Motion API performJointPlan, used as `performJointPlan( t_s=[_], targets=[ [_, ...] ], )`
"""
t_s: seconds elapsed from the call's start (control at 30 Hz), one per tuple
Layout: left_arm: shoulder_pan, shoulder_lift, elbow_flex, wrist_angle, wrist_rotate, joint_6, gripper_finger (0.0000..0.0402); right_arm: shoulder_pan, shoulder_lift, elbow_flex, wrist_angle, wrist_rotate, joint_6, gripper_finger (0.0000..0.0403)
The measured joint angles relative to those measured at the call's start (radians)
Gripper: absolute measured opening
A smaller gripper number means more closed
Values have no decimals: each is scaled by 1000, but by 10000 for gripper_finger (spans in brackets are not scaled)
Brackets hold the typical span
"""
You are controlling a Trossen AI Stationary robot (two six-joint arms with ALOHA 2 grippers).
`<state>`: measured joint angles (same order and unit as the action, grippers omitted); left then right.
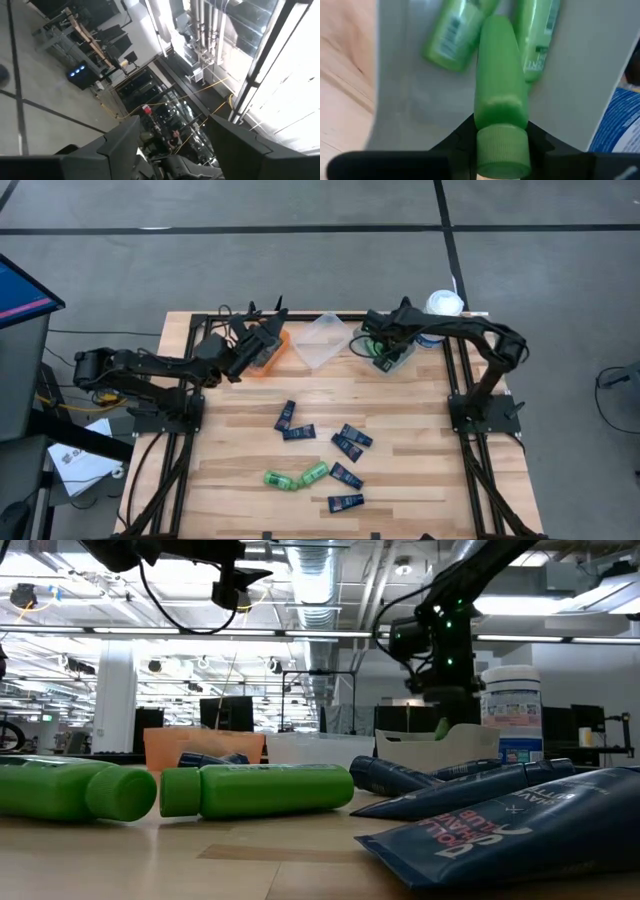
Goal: Pick & Place Travel size toiletries
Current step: Put the green shampoo into the gray bin
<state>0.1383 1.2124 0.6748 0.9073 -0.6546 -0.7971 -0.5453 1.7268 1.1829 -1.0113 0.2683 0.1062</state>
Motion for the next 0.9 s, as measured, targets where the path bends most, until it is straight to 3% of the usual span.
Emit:
performJointPlan(
  t_s=[0.27, 0.57, 0.7, 0.8, 0.9],
  targets=[
    [-3, 1, 0, -2, 4, 2, 233, 2, 14, 0, -8, 25, -1, 97],
    [-3, -2, 0, -54, 169, 112, 248, 2, -36, 1, -9, 25, -35, 220],
    [0, -44, 2, -253, 270, 176, 247, 2, -93, 1, -7, 25, -38, 251],
    [0, -83, 1, -467, 322, 210, 246, 1, -148, 1, 0, 25, -37, 253],
    [0, -125, 1, -675, 439, 265, 247, 0, -201, 1, -1, 25, -36, 250]
  ],
)
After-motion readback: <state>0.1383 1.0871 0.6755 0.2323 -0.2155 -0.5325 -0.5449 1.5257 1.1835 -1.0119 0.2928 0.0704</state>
